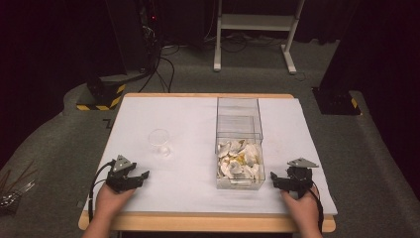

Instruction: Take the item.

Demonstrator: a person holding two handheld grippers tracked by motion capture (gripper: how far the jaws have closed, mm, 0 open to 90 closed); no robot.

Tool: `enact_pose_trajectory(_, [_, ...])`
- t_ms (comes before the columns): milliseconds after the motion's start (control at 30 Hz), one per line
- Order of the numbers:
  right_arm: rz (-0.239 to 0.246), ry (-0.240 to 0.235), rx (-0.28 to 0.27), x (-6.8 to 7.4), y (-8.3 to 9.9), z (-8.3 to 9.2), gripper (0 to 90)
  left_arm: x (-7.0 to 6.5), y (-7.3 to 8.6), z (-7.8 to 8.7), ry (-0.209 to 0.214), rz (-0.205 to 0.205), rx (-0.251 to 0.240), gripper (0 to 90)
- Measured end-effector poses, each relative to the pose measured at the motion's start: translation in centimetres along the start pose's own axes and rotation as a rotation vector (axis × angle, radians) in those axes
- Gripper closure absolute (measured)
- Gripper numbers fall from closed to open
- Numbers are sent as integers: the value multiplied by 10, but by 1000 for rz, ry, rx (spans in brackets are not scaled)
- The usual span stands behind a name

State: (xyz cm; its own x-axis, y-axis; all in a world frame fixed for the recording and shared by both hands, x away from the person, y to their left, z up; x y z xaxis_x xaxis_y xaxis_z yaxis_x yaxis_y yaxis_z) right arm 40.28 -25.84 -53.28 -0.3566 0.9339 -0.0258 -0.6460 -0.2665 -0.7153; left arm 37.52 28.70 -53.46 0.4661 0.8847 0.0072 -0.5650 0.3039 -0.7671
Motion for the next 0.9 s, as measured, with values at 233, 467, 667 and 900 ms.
enact_pose_trajectory(233, [-3, -8, 1, 0, 0, 0, 94, 0, 0, 0, 6, 0, 1, 333])
enact_pose_trajectory(467, [-1, 0, 2, 0, 0, 0, 96, 0, 0, 0, 7, -1, 2, 323])
enact_pose_trajectory(667, [1, 0, 3, 0, 0, 0, 95, -1, 0, 0, 11, 0, 3, 313])
enact_pose_trajectory(900, [2, -2, 6, 0, 0, 0, 95, -1, 0, 0, 11, 1, 6, 301])
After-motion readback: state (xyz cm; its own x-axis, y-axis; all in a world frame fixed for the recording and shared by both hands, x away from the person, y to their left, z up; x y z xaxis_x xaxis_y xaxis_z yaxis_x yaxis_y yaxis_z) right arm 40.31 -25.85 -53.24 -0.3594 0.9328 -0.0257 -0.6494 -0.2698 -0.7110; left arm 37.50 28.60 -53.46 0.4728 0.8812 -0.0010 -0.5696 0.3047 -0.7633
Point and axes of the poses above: each handheld gripper's, and its own axes: z roughly backward along the jaws, y roughly out of its underside, x roughly to its left, the point moved 4 cm from there along -z, roughly forward along the jaws, and after that the axes turned 1 degree about -x, right-handed, at the moved point
